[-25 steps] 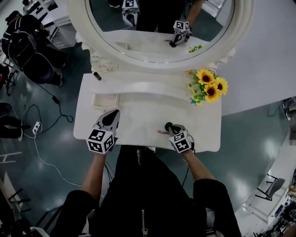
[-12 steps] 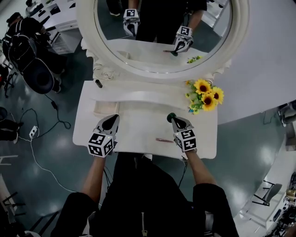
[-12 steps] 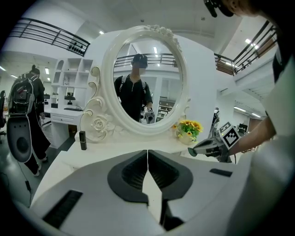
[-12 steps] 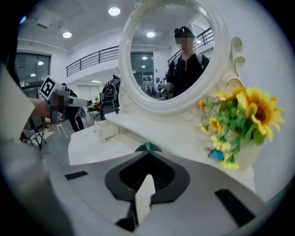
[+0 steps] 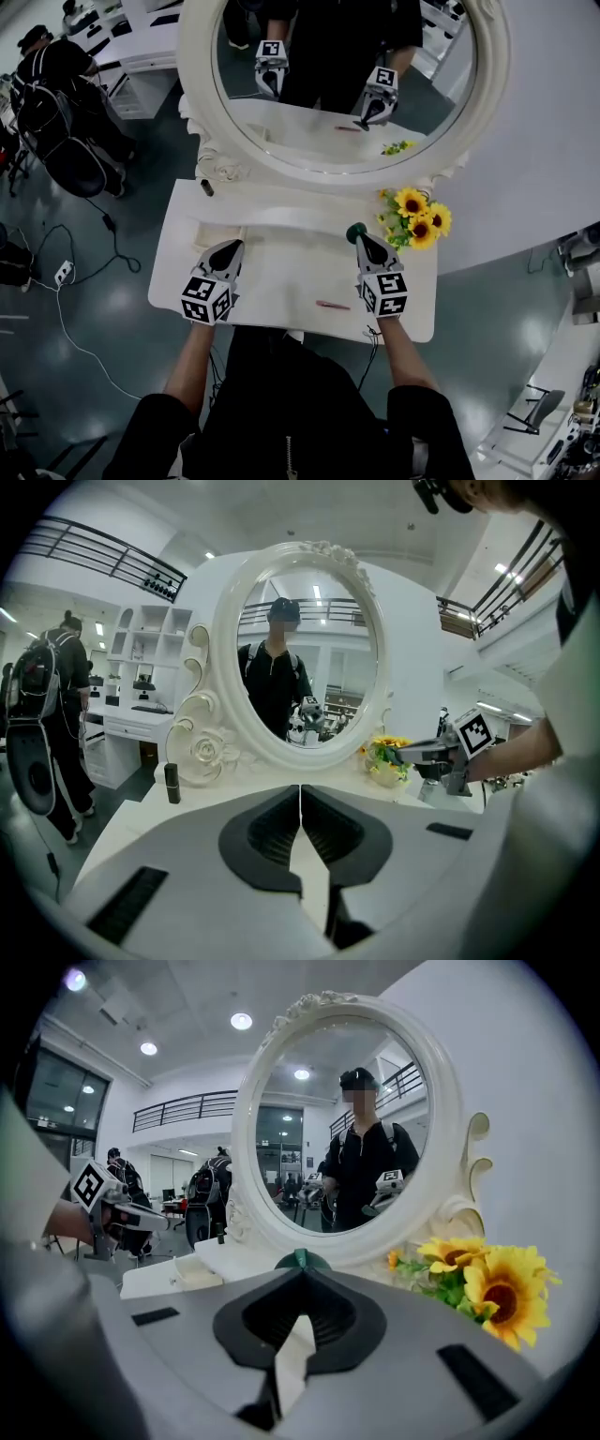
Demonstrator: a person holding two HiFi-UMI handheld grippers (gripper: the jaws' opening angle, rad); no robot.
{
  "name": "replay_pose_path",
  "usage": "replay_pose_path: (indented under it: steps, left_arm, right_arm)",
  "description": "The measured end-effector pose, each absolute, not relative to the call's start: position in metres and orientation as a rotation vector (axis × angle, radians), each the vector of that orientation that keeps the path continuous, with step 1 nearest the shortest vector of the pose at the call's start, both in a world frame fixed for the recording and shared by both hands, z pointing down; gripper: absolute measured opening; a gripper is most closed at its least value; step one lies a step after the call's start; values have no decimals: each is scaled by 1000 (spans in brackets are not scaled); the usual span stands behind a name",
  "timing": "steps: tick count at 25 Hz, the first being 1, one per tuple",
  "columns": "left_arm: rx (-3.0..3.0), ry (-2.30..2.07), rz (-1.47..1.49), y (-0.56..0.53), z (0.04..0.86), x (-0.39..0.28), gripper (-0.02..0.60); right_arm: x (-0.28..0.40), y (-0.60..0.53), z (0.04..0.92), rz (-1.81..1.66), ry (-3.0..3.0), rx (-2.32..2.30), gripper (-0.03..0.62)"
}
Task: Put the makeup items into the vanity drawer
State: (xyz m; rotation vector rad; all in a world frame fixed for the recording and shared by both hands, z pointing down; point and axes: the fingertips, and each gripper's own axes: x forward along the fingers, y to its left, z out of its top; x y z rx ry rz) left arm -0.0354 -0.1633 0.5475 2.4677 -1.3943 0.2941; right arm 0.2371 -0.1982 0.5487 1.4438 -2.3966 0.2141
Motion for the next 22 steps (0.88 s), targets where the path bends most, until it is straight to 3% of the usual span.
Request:
replay_pose_path:
  steps: [22]
  left_arm:
    - [2354, -1513, 300, -208, 548, -177, 21]
  right_arm:
    - [8, -242, 549, 209, -2553, 1053, 6]
